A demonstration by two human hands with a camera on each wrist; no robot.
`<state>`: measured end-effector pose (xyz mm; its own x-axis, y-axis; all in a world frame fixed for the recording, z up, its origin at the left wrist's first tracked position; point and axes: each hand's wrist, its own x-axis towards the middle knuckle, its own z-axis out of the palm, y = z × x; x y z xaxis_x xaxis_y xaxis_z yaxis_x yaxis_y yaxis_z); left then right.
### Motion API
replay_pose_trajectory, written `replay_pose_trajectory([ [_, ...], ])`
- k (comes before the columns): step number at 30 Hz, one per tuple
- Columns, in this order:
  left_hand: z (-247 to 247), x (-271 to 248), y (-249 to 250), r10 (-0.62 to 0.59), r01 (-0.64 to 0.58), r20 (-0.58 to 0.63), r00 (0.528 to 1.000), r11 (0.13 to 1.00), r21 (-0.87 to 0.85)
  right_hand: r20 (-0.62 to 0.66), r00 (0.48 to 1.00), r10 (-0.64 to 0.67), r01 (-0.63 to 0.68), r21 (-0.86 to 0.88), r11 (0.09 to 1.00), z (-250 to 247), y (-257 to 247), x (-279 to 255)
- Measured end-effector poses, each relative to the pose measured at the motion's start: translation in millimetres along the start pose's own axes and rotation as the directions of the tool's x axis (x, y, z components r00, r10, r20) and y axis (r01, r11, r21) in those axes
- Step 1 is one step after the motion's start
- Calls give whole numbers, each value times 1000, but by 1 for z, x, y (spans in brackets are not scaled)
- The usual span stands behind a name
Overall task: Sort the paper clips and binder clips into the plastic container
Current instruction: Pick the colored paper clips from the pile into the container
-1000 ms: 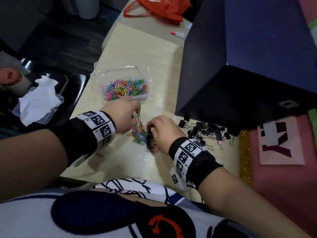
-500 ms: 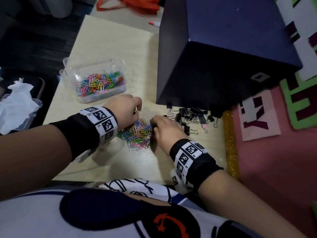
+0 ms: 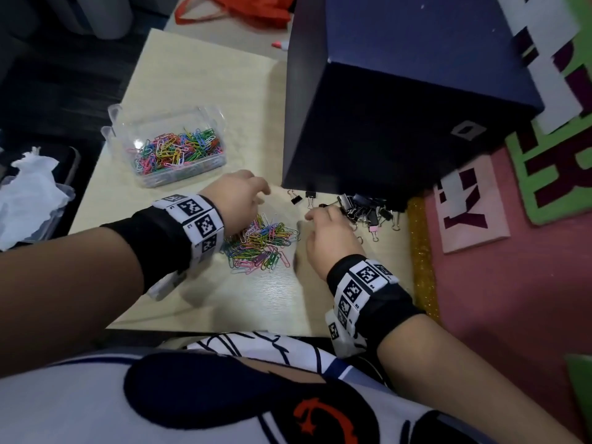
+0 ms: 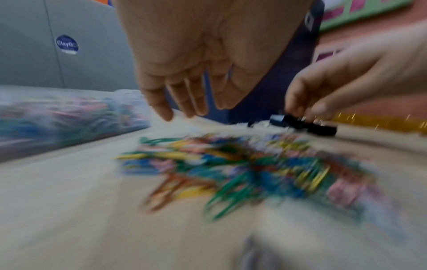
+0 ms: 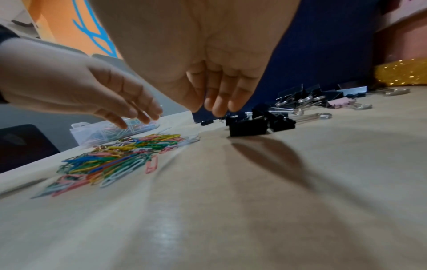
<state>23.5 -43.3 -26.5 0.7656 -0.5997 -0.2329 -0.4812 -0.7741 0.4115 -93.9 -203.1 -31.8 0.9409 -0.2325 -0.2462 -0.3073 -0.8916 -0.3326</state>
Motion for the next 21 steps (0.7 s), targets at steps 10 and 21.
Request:
replay_pose_trajectory([
  [10, 20, -29, -36, -191, 182, 20, 981, 958, 220, 297, 952, -78, 82, 0, 997, 12, -30, 1],
  [21, -5, -46, -57, -504, 491, 88, 859, 861, 136, 343, 939, 4, 9, -36, 999, 4, -45, 17],
])
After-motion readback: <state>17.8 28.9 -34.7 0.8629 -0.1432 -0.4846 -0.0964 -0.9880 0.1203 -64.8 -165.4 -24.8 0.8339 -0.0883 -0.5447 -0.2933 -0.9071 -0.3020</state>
